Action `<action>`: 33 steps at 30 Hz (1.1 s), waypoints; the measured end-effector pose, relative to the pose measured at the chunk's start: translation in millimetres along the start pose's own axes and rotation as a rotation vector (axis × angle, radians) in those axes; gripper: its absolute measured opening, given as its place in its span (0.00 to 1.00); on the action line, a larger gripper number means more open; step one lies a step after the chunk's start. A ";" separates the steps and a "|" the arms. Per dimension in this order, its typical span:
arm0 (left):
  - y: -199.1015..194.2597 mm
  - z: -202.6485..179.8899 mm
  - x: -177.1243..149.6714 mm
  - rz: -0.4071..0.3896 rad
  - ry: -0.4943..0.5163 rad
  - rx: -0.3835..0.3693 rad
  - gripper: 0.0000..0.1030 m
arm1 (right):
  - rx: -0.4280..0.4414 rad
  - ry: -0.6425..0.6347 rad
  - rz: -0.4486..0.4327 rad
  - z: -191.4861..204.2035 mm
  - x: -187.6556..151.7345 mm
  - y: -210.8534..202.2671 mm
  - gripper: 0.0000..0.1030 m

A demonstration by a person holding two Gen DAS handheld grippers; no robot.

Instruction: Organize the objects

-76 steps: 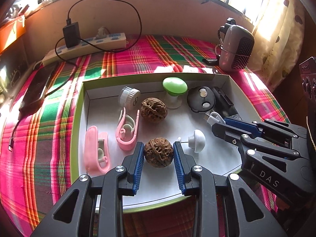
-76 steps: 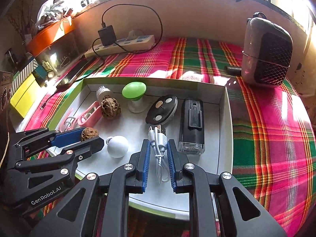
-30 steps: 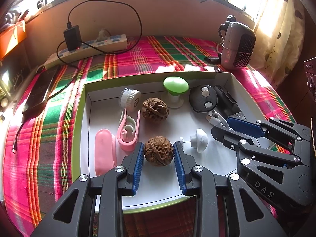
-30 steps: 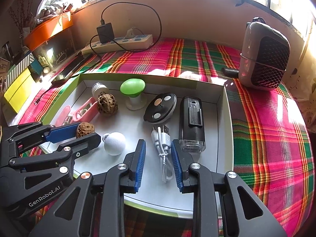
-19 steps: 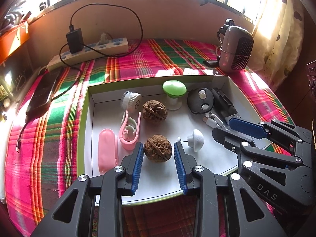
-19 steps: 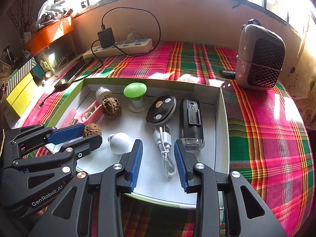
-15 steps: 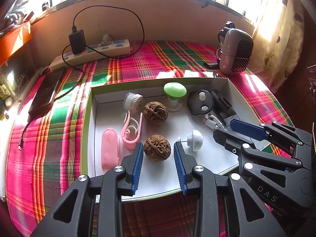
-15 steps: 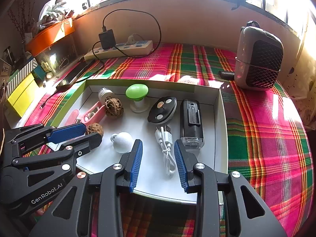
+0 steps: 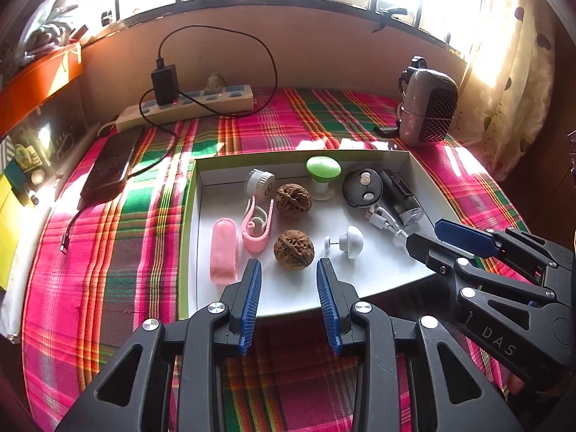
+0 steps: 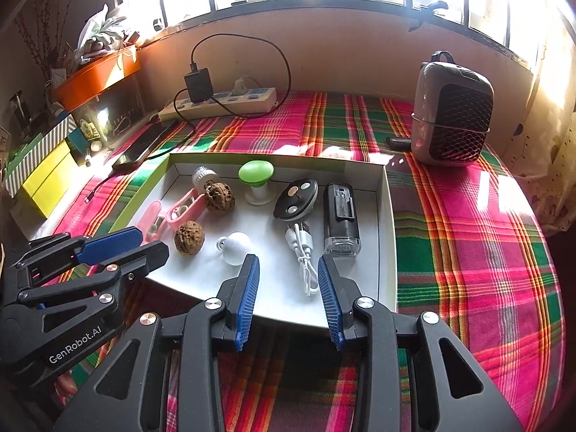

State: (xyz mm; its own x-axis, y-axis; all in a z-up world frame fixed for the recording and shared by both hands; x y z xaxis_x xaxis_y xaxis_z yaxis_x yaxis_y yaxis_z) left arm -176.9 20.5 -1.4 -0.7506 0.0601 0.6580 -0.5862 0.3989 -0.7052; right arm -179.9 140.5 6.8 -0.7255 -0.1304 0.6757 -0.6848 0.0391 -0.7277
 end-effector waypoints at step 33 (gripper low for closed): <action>-36.7 10.3 -92.7 0.040 -0.090 0.130 0.29 | -0.109 0.023 0.098 -13.5 -80.4 -22.6 0.51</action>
State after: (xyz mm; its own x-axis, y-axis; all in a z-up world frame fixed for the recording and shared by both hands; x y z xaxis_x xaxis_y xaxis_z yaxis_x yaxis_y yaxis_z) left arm -89.0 -9.1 -39.3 -0.7953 -0.0112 0.6061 -0.5851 0.2761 -0.7625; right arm -107.0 163.5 -29.5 -0.7901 -0.0975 0.6052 -0.6127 0.1583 -0.7743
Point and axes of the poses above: each gripper's, at about its wrist camera, not at the fingertips, and y roughly the way its jaws point, z to its left, x to its top, the point moved 5 cm from there along y, roughly the way its jaws point, and after that the axes turned 15 degrees about -x, right-handed, at the moved point
